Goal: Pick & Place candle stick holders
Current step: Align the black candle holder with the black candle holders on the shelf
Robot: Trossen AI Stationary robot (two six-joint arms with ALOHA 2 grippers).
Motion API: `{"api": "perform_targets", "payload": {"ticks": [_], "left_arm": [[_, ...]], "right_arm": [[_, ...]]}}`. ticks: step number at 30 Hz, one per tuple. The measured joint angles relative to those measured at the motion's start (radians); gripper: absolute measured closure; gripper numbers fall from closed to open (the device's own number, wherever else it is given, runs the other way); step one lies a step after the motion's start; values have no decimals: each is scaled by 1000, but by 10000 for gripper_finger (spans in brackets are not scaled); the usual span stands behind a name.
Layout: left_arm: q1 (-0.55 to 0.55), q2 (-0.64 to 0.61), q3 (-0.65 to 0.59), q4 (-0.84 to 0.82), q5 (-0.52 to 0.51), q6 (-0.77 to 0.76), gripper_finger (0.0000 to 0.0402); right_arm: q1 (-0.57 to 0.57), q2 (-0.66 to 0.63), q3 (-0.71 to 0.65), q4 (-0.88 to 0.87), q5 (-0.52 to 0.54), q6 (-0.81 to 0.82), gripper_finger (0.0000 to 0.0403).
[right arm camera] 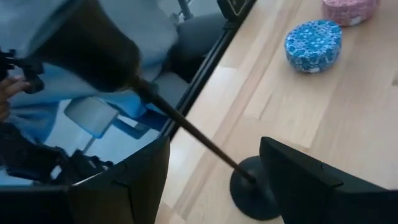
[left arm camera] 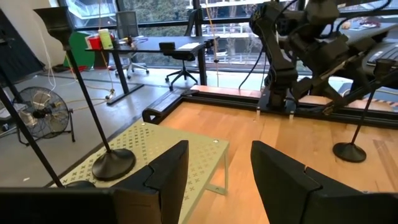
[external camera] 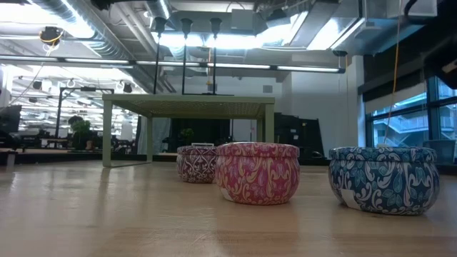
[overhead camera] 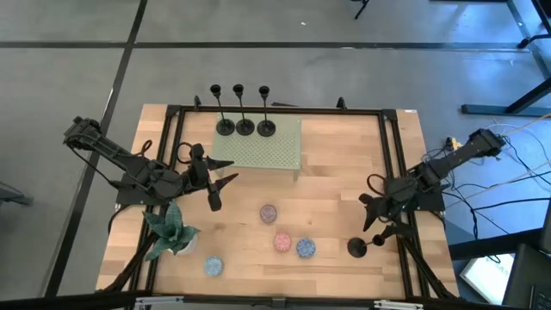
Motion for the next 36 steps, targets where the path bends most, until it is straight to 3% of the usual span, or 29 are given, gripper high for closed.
{"api": "perform_targets", "payload": {"ticks": [8, 16, 21, 30, 36], "left_arm": [[0, 0, 0, 3, 0, 0, 231], [0, 0, 0, 3, 0, 25, 231], [0, 0, 0, 3, 0, 27, 231], [0, 0, 0, 3, 0, 27, 231], [0, 0, 0, 2, 1, 27, 231]], "right_arm": [[47, 81, 0, 173, 41, 40, 148], [51, 124, 0, 217, 60, 19, 157], [51, 130, 0, 221, 68, -28, 214], [51, 130, 0, 260, 70, -35, 379], [50, 130, 0, 362, 191, -70, 369]]}}
